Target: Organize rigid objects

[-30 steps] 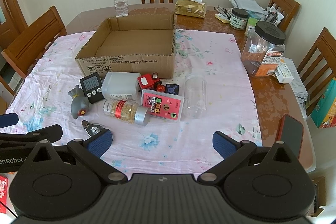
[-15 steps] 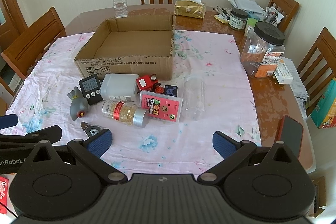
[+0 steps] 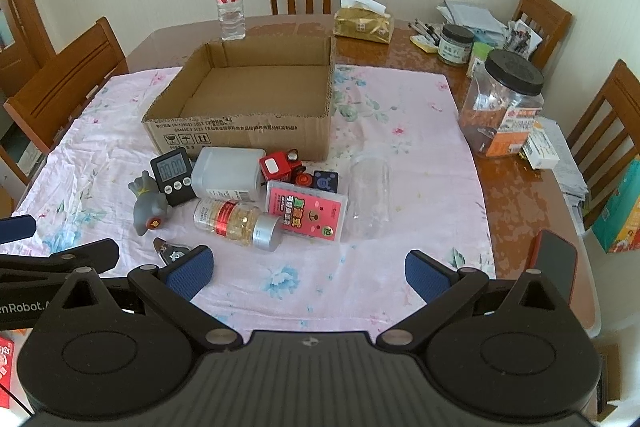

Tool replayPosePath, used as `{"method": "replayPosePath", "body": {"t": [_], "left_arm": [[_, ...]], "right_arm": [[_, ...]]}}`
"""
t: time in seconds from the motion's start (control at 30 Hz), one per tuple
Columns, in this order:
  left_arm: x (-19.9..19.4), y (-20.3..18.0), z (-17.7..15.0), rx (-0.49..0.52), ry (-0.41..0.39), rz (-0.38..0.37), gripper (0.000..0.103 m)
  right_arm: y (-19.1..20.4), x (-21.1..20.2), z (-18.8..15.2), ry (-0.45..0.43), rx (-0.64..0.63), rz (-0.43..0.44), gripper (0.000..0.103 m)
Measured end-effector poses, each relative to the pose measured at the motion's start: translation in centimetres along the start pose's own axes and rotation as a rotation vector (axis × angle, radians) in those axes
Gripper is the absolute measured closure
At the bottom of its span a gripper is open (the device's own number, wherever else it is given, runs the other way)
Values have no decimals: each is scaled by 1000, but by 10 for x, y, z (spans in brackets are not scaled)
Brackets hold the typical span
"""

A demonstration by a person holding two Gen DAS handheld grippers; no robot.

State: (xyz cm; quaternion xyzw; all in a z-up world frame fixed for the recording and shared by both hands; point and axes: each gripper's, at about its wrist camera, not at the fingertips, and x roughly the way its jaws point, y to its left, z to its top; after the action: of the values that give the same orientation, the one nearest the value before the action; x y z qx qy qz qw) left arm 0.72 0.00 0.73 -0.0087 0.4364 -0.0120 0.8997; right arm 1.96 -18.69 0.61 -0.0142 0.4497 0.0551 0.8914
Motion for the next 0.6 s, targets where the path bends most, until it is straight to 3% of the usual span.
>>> {"method": "replayPosePath", "body": {"t": [0.4, 0.6], "left_arm": [[21, 5, -17, 28, -55, -79, 1], [53, 7, -32, 48, -3, -86, 1]], "right_arm": [[-6, 18, -5, -48, -58, 53, 0], [-15, 36, -15, -19, -50, 56, 0]]}}
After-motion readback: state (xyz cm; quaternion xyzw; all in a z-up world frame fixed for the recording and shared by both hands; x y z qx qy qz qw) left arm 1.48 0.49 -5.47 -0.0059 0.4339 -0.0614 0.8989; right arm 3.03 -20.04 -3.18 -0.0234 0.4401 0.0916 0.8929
